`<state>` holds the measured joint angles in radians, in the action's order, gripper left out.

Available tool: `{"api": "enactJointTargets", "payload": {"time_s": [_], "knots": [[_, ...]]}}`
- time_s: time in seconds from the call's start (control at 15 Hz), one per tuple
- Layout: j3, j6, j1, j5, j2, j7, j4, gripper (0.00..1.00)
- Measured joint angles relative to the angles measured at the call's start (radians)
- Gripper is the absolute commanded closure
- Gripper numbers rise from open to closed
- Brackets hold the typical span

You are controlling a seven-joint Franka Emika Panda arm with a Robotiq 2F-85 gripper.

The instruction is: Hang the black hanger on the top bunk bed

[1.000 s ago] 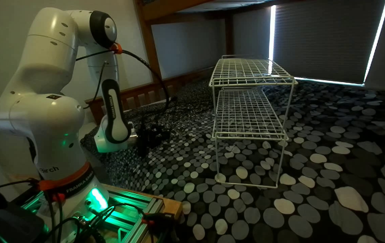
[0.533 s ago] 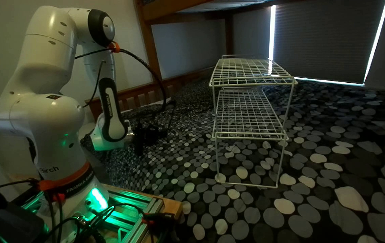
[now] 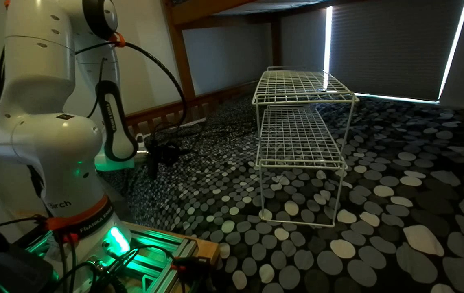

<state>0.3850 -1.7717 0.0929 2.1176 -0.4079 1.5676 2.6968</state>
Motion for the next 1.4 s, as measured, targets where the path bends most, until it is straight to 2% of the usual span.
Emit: {"api": "enactJointTargets", "payload": {"time_s": [0.2,0.4,0.6,0.8,1.0,1.2,1.4], "knots": [[0.051,-0.135,-0.010,-0.088,0.157,-0.005,0.057,0.98],[0.046,-0.303,0.019,-0.154,0.298,-0.036,0.036,0.98],[0.009,-0.464,0.044,-0.231,0.444,-0.058,0.056,0.98],[-0.081,-0.679,0.059,-0.323,0.564,-0.179,0.037,0.98],[-0.211,-0.912,0.058,-0.406,0.683,-0.310,0.049,0.98],[-0.346,-1.066,0.037,-0.526,0.755,-0.487,0.045,0.98],[-0.451,-1.167,0.001,-0.685,0.793,-0.692,0.049,0.98]]}}
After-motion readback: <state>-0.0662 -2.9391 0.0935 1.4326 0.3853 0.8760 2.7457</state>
